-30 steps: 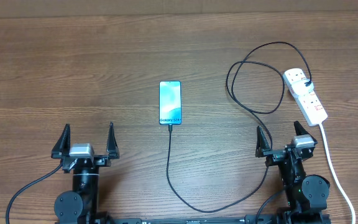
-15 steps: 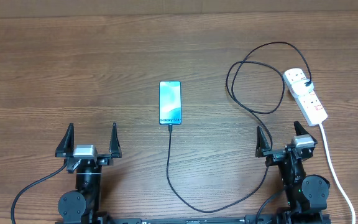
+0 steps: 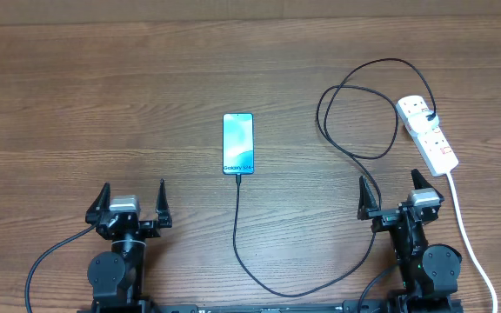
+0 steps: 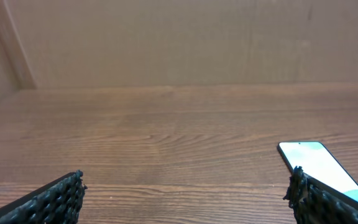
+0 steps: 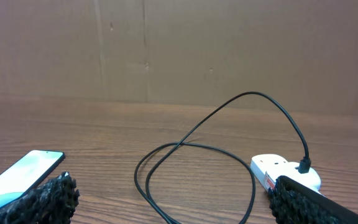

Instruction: Plug charger to phone and switch on socket

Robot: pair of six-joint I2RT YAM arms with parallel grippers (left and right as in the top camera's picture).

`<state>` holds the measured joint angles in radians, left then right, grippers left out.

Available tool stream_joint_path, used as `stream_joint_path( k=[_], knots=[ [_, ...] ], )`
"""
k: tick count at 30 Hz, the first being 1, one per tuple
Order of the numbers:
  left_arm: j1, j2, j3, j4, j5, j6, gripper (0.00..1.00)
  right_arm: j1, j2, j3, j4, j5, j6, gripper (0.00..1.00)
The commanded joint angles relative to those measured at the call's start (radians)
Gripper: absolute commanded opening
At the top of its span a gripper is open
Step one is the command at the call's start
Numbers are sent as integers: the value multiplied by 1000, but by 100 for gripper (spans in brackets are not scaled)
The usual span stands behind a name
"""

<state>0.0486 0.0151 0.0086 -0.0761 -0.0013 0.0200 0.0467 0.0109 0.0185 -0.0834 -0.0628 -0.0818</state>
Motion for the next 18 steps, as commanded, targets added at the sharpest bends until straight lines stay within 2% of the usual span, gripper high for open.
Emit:
stream_joint_path(
  k=[1, 9, 14, 18],
  knots=[
    [9, -12, -5, 2, -45, -75, 100, 2, -8, -10, 2, 9, 3, 100],
    [9, -12, -5, 5, -80, -101, 99, 2, -8, -10, 3, 9, 3, 100],
    [9, -12, -5, 1, -53, -35, 100, 2, -8, -10, 2, 9, 3, 100],
    [9, -12, -4, 1, -50, -27, 100, 2, -8, -10, 3, 9, 3, 100]
  ],
)
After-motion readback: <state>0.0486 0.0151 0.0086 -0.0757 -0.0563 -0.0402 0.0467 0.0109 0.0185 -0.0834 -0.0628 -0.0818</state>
